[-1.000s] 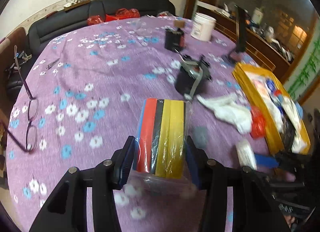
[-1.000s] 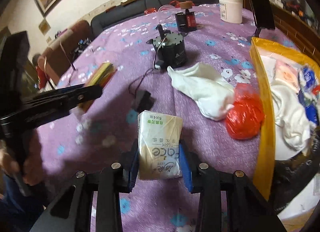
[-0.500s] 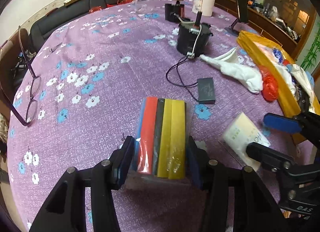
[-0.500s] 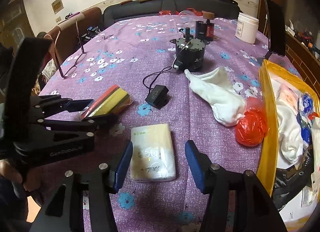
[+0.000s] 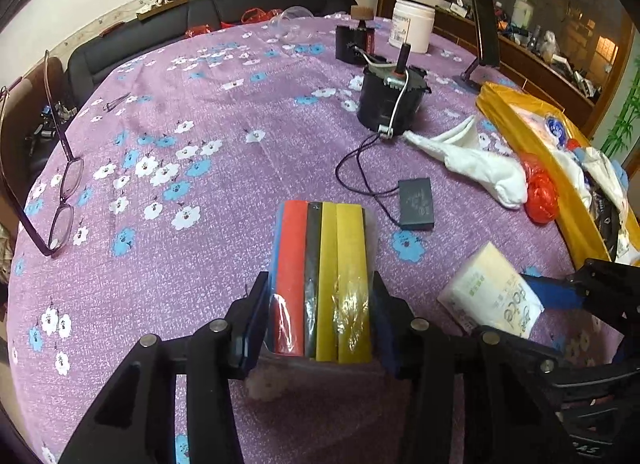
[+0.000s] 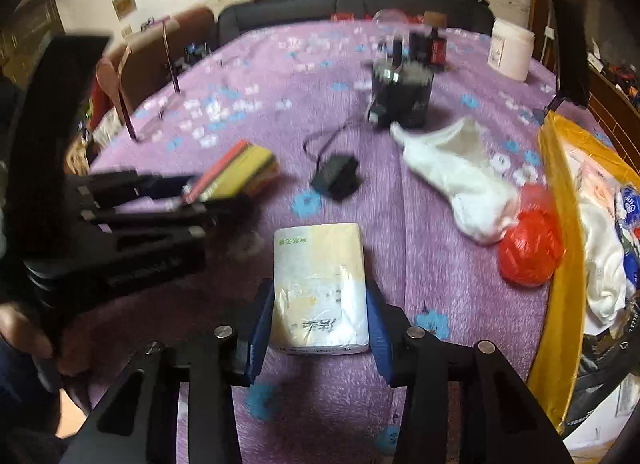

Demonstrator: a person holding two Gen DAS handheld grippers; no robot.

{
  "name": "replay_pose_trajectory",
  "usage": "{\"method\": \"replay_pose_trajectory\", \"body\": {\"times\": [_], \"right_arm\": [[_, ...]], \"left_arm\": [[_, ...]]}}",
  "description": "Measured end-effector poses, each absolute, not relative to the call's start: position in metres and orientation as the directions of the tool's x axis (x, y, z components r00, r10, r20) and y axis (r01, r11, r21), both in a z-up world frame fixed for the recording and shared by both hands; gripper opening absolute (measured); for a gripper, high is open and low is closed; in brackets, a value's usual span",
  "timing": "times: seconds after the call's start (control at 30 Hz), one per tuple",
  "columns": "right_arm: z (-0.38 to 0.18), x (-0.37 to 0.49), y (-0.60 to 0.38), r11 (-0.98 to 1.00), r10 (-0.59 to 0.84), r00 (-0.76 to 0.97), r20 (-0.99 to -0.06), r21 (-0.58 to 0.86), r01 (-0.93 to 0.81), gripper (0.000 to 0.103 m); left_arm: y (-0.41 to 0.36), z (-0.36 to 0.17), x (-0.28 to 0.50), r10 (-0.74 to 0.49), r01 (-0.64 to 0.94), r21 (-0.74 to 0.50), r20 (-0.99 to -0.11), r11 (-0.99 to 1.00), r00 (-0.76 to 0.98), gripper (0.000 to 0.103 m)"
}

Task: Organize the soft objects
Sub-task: 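Lift the tissue pack with right tool while left lifts the sponge-strip pack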

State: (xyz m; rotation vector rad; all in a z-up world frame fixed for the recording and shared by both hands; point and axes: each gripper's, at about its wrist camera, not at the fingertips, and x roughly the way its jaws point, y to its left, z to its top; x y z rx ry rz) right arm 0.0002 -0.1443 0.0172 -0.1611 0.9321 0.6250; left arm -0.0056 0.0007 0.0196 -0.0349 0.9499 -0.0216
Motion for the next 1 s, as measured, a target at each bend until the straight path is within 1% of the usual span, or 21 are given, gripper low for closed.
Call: {"method": "replay_pose_trajectory", "body": {"times": [0.13, 0.23, 0.37, 0.53, 0.73, 0.9, 1.0], "right_arm": [[0.036, -0.002, -0.149, 0.848, 0.429, 0.547, -0.719, 0.112, -0.518, 0.047], [0.042, -0.005, -0.148, 0.868, 0.404, 0.609, -0.682, 0.076, -0.491, 0.047], [0.039, 0.000, -0.142, 0.876, 0.396, 0.606, -0.690, 0.087, -0.473, 0.047], [0.034, 0.004, -0.135, 0.893, 0.337, 0.635, -0.695, 0.023, -0.449, 0.047], [0.034, 0.004, -0.130, 0.907, 0.257, 0.689, -0.678, -0.078, -0.415, 0.047], [0.031, 0.003, -0.126, 0.903, 0.215, 0.708, -0.673, -0.140, -0.407, 0.047], [0.030, 0.003, -0.124, 0.901, 0.212, 0.709, -0.673, -0.147, -0.409, 0.047]], "left_arm": [[0.000, 0.028, -0.010, 0.005, -0.031, -0.019, -0.770, 0.999, 0.638, 0.045], [0.002, 0.035, -0.013, 0.035, -0.064, -0.011, -0.741, 0.998, 0.671, 0.045], [0.011, 0.038, -0.013, 0.077, -0.119, -0.008, -0.721, 0.993, 0.689, 0.045], [0.015, 0.042, -0.016, 0.099, -0.142, -0.004, -0.697, 0.990, 0.710, 0.045], [0.015, 0.046, -0.020, 0.097, -0.141, -0.010, -0.678, 0.990, 0.729, 0.045], [0.014, 0.047, -0.020, 0.100, -0.140, -0.006, -0.675, 0.990, 0.731, 0.045], [0.013, 0.046, -0.020, 0.099, -0.140, -0.006, -0.678, 0.990, 0.728, 0.045]]}}
